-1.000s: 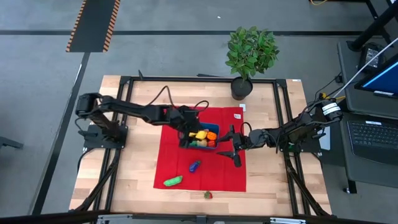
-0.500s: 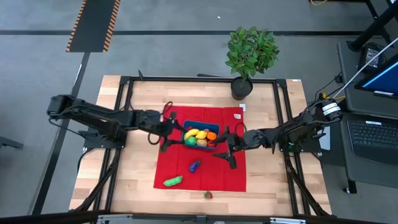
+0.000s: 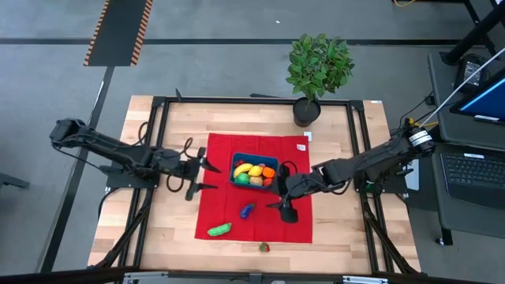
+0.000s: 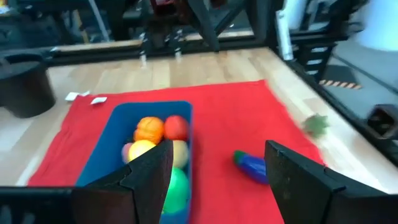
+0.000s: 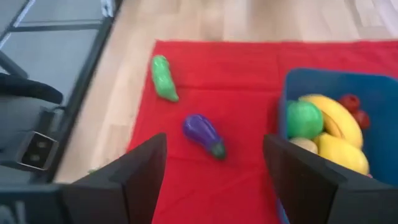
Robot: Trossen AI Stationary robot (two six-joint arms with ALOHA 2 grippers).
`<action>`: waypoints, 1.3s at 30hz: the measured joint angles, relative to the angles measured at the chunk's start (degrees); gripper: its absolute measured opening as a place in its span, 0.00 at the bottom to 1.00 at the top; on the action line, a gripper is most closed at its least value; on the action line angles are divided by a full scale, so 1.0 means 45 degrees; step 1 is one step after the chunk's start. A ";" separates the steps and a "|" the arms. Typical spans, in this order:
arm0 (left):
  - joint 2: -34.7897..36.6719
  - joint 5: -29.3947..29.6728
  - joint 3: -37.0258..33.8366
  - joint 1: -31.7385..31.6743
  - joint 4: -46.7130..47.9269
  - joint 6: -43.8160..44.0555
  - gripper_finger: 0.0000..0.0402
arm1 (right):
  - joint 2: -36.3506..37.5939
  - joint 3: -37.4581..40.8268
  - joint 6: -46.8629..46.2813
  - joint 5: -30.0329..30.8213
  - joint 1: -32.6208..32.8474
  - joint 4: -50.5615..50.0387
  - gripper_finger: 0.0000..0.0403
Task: Pick and placing Produce into tupperware
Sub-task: Put the red strawberry into the blue bin
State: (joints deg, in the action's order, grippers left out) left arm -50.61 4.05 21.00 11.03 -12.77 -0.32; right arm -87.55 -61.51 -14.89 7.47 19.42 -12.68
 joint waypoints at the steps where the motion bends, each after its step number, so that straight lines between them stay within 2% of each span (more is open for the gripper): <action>1: 0.0223 0.0006 -0.0182 0.0189 -0.0147 -0.0003 0.60 | 0.0000 -0.0169 0.0003 -0.0002 0.0078 -0.0064 0.66; 6: 0.1007 0.0025 -0.0752 0.0918 -0.0429 0.0000 0.60 | 0.0000 -0.0250 -0.0391 -0.0002 0.0415 -0.0103 0.66; 12: 0.1396 0.0016 -0.0812 0.1545 -0.0423 -0.0050 0.60 | -0.0240 -0.0186 -0.3159 0.0034 0.0921 -0.0095 0.66; 20: 0.1414 0.0011 -0.0812 0.1846 -0.0409 -0.0053 0.60 | -0.1609 -0.0398 -0.5091 0.0208 0.1961 0.0323 0.66; 24: 0.1414 0.0011 -0.0812 0.1967 -0.0406 -0.0050 0.60 | -0.2571 -0.1532 -0.5218 0.0697 0.2506 0.0034 0.66; 28: 0.1414 0.0006 -0.0812 0.2168 -0.0398 -0.0044 0.60 | -0.3541 -0.3114 -0.5090 0.1137 0.2974 -0.1362 0.66; 34: 0.1409 -0.0003 -0.0812 0.2489 -0.0086 -0.0039 0.60 | -0.5125 -0.5545 -0.6606 0.2246 0.3605 -0.3640 0.66; 39: 0.1409 -0.0003 -0.0812 0.2716 0.0032 -0.0025 0.60 | -0.6228 -0.7079 -0.8521 0.2431 0.3994 -0.5053 0.66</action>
State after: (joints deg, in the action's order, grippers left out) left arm -44.27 4.03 17.34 23.25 -12.62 -0.43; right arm -115.57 -93.36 -53.23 18.41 37.40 -35.41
